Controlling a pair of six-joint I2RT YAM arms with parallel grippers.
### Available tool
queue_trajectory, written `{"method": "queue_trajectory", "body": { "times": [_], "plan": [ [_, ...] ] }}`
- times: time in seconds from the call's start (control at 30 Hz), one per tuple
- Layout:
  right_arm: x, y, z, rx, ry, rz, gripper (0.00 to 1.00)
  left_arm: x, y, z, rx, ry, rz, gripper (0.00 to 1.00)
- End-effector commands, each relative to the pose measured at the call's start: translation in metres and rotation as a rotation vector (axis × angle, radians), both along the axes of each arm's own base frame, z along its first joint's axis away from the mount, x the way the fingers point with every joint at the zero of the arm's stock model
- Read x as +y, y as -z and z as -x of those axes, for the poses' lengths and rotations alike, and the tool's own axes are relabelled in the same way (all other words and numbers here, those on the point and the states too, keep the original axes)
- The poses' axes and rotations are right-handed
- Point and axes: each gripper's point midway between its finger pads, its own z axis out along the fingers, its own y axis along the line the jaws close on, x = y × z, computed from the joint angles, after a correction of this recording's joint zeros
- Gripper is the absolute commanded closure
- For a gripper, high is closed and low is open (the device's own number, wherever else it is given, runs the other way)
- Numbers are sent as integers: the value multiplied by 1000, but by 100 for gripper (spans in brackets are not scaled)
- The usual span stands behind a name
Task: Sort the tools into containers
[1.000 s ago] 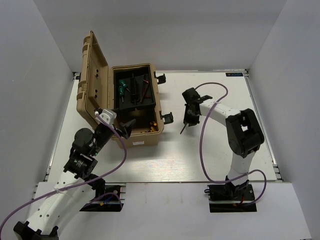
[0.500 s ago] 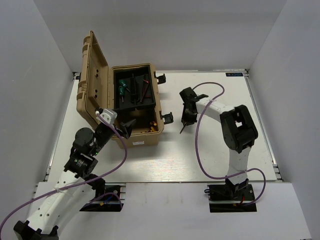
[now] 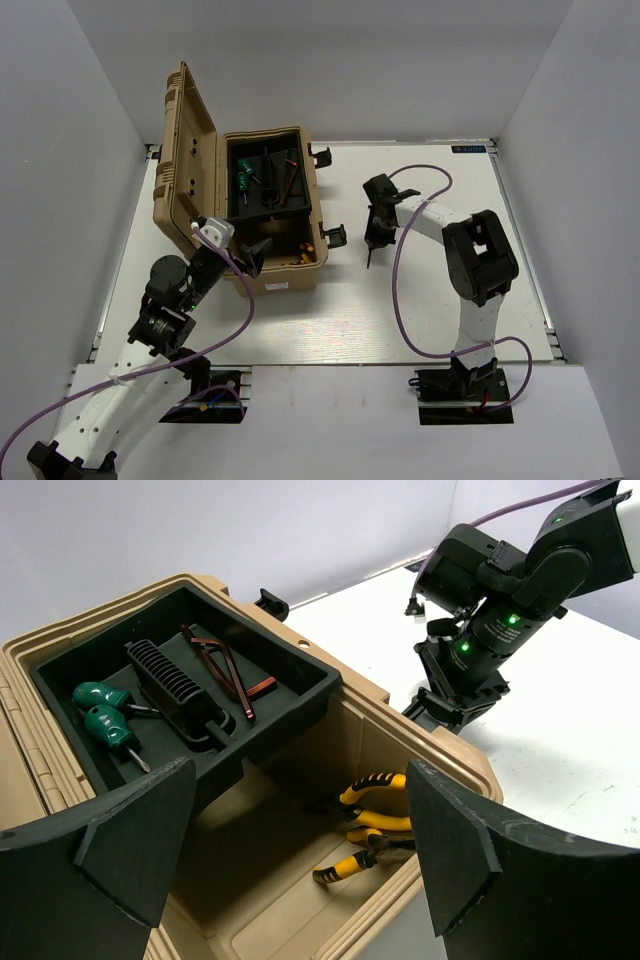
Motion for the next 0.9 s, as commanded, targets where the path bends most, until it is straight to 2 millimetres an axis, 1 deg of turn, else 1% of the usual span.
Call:
{"method": "queue_trajectory", "body": {
  "times": [0.0,0.07,0.1,0.13,0.17,0.2,0.23,0.27,0.3,0.33,0.37,0.4,0.43,0.47,0.5,0.53,0.57,0.6,0.63,0.67,0.7,0.73,0.77,0.8,0.87],
  "plan": [
    [-11,-1,-1,-1,13,-7,100,2,-17,1,-35,-2,8,4],
    [-9,-20,-8,-46,-39,-27,100,3,-19,3,-43,-2,12,4],
    [-4,-32,-14,-77,-69,-45,100,3,-19,3,-43,-2,12,4],
    [4,-56,-22,-139,-131,-78,100,1,-19,3,-44,7,11,4],
    [14,-73,-28,-180,-211,-111,100,1,-14,3,-36,8,7,4],
    [20,-96,-39,-246,-270,-113,100,1,-14,3,-36,8,7,4],
    [32,-108,-33,-241,-335,-172,100,2,-17,5,-44,8,11,4],
    [40,-131,-39,-282,-375,-191,100,2,-17,5,-44,8,11,4],
    [46,-140,-42,-312,-465,-179,100,3,-22,6,-62,7,20,4],
    [58,-184,-53,-394,-519,-221,100,3,-22,6,-67,6,12,4],
    [63,-180,-52,-365,-545,-214,100,4,-20,7,-67,6,12,4],
    [65,-192,-56,-405,-604,-199,100,4,-25,9,-85,6,21,4],
    [73,-218,-63,-472,-631,-225,100,4,-28,9,-94,6,26,3],
    [78,-233,-66,-529,-667,-230,100,5,-24,10,-92,6,24,3],
    [81,-242,-67,-564,-703,-238,100,5,-27,10,-101,6,29,3],
    [87,-266,-73,-639,-717,-247,100,4,-22,9,-93,6,25,3],
    [94,-269,-76,-655,-748,-262,100,4,-22,9,-93,6,25,3],
    [102,-290,-76,-701,-781,-299,100,4,-22,9,-93,6,25,3],
    [109,-290,-77,-703,-800,-314,100,6,-22,8,-92,-4,26,3],
    [121,-300,-74,-718,-850,-379,100,5,-19,6,-82,-4,21,3],
    [129,-313,-73,-752,-877,-404,100,5,-19,6,-81,-4,21,3],
    [138,-308,-76,-747,-897,-431,100,5,-21,6,-90,-5,25,3],
    [149,-312,-72,-745,-938,-500,100,4,-18,4,-79,-4,19,3],
    [161,-317,-78,-765,-914,-566,100,4,-18,4,-79,-4,19,3],
    [171,-314,-78,-751,-910,-636,100,3,-16,2,-71,-4,15,3]
  ]
}}
